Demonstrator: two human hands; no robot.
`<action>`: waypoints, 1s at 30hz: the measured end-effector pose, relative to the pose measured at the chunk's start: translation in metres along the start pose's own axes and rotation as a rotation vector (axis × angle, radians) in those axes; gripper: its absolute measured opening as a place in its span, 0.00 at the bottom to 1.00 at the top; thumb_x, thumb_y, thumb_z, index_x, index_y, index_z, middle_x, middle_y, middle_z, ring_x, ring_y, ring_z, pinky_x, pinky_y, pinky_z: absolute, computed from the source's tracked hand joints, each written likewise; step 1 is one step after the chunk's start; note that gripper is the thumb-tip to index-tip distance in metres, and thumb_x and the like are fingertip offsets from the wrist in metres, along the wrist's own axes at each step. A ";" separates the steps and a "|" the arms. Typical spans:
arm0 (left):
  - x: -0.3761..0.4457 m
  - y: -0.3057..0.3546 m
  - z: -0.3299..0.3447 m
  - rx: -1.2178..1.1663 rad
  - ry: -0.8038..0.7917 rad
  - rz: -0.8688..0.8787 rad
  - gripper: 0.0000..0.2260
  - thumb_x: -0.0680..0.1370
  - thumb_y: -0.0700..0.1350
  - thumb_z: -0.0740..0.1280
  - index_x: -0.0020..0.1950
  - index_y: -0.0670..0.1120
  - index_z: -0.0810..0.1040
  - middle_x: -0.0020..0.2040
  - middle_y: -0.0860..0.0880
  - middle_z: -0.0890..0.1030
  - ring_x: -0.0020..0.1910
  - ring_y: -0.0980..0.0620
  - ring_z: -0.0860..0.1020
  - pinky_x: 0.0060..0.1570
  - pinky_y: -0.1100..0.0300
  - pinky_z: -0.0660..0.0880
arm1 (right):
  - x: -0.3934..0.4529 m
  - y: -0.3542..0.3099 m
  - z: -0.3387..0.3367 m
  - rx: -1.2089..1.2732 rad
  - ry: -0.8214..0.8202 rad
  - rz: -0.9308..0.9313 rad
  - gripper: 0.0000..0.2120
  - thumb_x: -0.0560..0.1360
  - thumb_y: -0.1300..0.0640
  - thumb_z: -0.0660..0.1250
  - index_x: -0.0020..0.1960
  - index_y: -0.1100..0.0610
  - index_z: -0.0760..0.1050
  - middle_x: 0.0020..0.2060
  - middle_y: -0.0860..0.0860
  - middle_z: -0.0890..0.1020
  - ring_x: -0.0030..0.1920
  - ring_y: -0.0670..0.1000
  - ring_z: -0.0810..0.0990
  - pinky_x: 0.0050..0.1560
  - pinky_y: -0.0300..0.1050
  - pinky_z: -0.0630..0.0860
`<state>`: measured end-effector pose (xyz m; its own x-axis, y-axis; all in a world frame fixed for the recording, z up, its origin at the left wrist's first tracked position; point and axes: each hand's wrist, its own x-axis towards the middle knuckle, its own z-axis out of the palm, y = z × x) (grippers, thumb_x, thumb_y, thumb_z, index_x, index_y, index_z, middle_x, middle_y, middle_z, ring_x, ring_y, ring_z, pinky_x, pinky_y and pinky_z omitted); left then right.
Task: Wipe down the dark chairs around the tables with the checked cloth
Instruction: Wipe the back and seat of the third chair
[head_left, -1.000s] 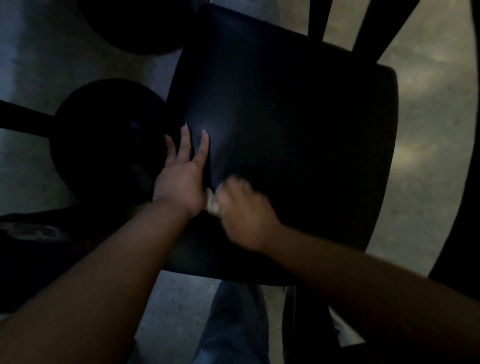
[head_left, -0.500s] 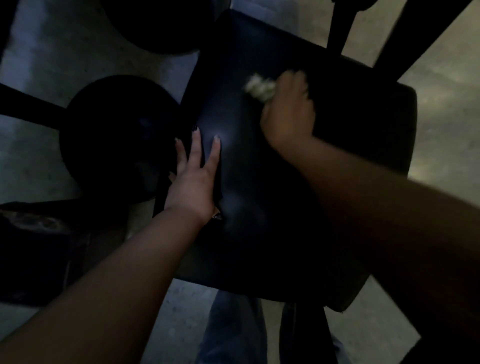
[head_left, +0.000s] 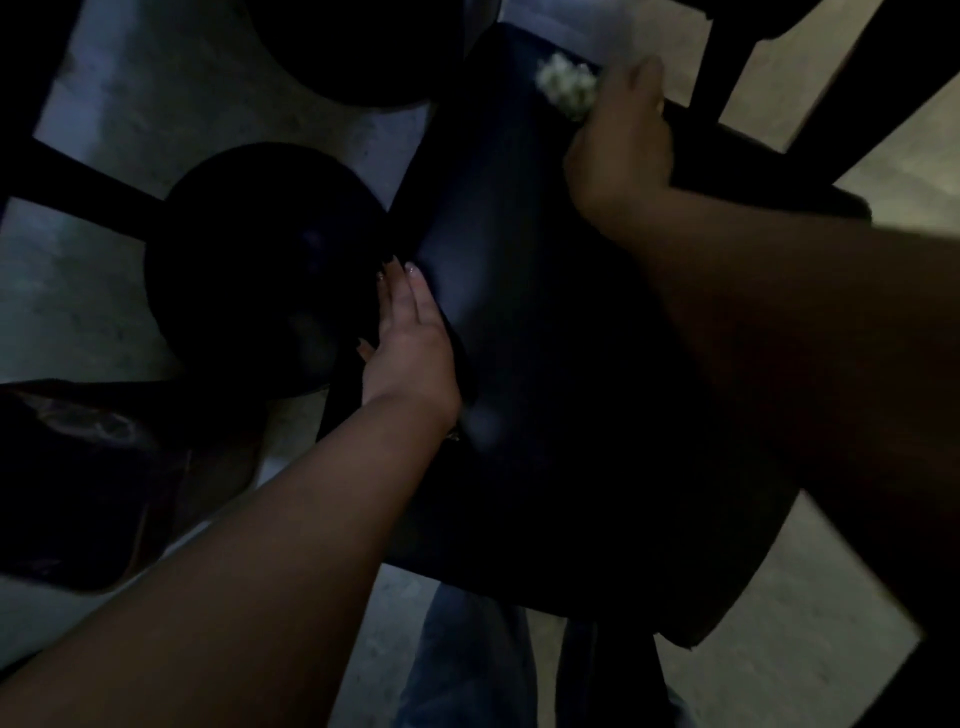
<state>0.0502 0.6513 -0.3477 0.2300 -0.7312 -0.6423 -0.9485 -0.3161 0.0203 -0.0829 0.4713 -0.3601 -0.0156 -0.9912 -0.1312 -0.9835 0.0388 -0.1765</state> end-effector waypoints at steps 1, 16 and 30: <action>0.000 0.001 -0.001 0.009 -0.004 0.000 0.48 0.76 0.39 0.70 0.76 0.37 0.32 0.77 0.41 0.31 0.78 0.44 0.38 0.71 0.46 0.60 | -0.015 -0.013 0.013 0.012 0.018 -0.023 0.23 0.80 0.59 0.57 0.73 0.61 0.59 0.72 0.61 0.60 0.68 0.61 0.66 0.63 0.50 0.67; 0.006 0.009 0.000 -0.007 0.009 -0.038 0.35 0.78 0.32 0.57 0.75 0.33 0.34 0.76 0.35 0.34 0.77 0.39 0.39 0.72 0.44 0.61 | -0.032 0.033 0.006 0.106 0.021 -0.015 0.24 0.78 0.61 0.58 0.73 0.54 0.63 0.72 0.59 0.60 0.62 0.62 0.72 0.62 0.50 0.69; -0.011 0.018 -0.020 0.426 -0.044 0.384 0.62 0.67 0.50 0.78 0.74 0.52 0.25 0.70 0.40 0.21 0.74 0.33 0.32 0.69 0.33 0.60 | -0.098 0.153 -0.003 -0.070 -0.122 -0.336 0.26 0.76 0.60 0.58 0.74 0.53 0.63 0.71 0.64 0.61 0.58 0.67 0.75 0.56 0.55 0.75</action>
<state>0.0353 0.6415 -0.3248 -0.1494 -0.7164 -0.6815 -0.9682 0.2457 -0.0460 -0.2322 0.5741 -0.3711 0.3276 -0.9248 -0.1933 -0.9403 -0.2991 -0.1624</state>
